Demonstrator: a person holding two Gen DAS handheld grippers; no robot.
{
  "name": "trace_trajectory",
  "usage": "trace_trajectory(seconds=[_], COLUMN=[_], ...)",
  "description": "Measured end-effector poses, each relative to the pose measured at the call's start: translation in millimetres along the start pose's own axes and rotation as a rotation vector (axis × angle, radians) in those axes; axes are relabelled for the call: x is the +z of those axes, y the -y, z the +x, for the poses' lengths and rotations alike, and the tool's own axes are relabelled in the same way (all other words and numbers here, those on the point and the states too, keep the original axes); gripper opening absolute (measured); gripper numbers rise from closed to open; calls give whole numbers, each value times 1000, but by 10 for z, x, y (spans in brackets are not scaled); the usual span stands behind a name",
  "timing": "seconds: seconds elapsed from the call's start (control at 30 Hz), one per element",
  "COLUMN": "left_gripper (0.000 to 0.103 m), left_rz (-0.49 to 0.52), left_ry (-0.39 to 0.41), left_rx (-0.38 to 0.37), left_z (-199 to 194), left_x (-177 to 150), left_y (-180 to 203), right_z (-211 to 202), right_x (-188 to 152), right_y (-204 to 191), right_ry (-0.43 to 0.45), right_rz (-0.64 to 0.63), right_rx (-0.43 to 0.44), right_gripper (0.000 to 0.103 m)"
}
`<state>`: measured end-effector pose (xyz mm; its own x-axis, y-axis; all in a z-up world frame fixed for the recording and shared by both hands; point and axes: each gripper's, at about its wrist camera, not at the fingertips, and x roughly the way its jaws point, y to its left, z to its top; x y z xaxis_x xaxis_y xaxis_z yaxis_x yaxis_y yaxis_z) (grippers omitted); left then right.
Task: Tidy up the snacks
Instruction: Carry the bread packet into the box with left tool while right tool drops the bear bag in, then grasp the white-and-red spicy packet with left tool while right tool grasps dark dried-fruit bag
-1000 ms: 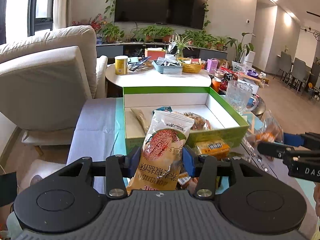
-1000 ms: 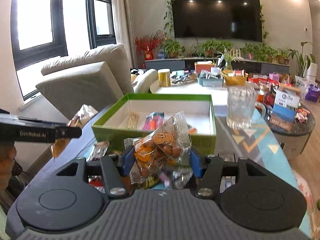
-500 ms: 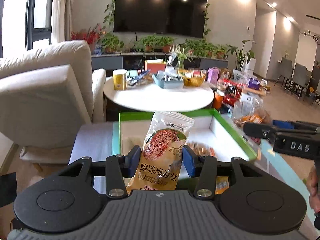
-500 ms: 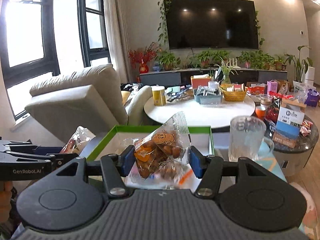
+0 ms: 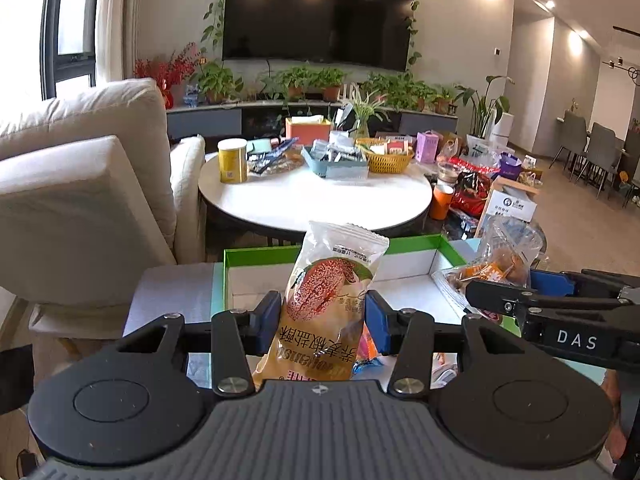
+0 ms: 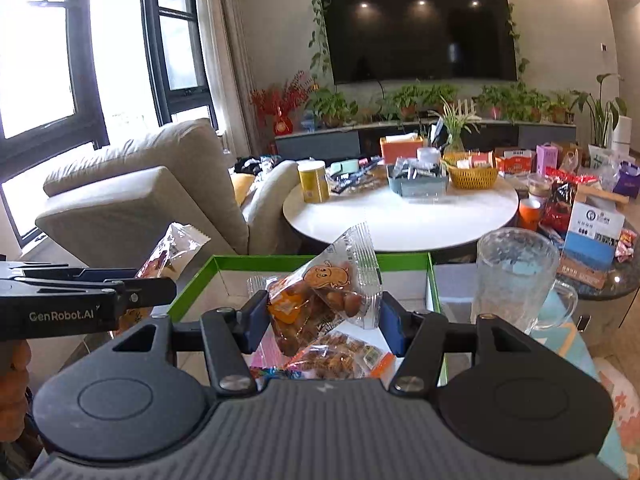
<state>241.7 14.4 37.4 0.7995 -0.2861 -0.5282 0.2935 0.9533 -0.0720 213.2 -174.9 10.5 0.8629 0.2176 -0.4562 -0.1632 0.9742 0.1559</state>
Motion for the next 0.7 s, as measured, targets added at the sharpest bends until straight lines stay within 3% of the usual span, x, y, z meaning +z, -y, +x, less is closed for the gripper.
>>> trace_trajectory(seconds=[0.3, 0.43, 0.7], left_gripper=[44, 51, 55], left_rz=[-28, -40, -67], left_ry=[-75, -163, -155], left_rx=[6, 9, 29], left_z=[304, 441, 215], left_x=[-50, -140, -270], left_y=[-86, -122, -215], right_z=[215, 294, 129], right_x=[-12, -114, -319], right_y=[-1, -41, -145], right_ry=[-51, -67, -120], right_rz=[20, 11, -45], right_rx=[-33, -61, -61], right_gripper=[65, 66, 66])
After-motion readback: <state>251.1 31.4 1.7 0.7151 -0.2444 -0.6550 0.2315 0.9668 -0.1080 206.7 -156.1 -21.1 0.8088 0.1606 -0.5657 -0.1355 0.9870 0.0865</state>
